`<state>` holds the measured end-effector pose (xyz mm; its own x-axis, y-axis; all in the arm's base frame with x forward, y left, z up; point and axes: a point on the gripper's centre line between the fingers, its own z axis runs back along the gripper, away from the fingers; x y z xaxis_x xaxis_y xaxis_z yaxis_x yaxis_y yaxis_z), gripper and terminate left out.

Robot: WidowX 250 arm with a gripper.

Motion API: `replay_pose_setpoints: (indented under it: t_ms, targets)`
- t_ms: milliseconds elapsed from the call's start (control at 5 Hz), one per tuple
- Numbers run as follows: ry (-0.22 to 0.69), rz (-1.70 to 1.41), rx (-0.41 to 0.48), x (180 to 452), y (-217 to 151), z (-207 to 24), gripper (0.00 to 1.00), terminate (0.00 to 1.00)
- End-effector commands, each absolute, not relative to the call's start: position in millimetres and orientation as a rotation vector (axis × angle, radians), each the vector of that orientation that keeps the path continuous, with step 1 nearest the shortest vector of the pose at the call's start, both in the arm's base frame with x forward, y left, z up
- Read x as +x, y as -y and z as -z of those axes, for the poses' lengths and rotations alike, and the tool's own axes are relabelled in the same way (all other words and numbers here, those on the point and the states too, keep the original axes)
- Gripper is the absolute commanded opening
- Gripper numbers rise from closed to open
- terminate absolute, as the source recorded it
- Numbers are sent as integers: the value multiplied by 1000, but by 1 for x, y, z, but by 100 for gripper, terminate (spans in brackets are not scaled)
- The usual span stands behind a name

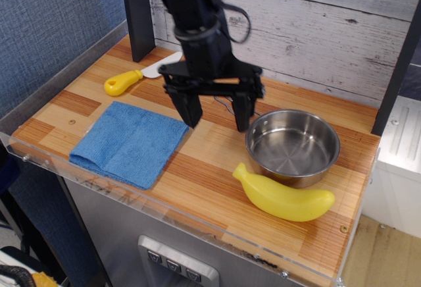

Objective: Place pot on top of blue cloth below yellow knife

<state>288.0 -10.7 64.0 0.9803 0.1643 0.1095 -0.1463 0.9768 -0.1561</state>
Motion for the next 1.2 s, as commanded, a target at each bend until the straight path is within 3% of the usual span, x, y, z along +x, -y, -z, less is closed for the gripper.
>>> replay_pose_setpoints:
  t_ms: [0,400,600,1000]
  targets:
    - [163,-138,-62,294,32,-42,100,0]
    - [158,-100,-25,299,51,-12,100,0]
    - [158,-84,-3,298,50,-9,0,0]
    - [181,23,36,302,45,-15,0,0]
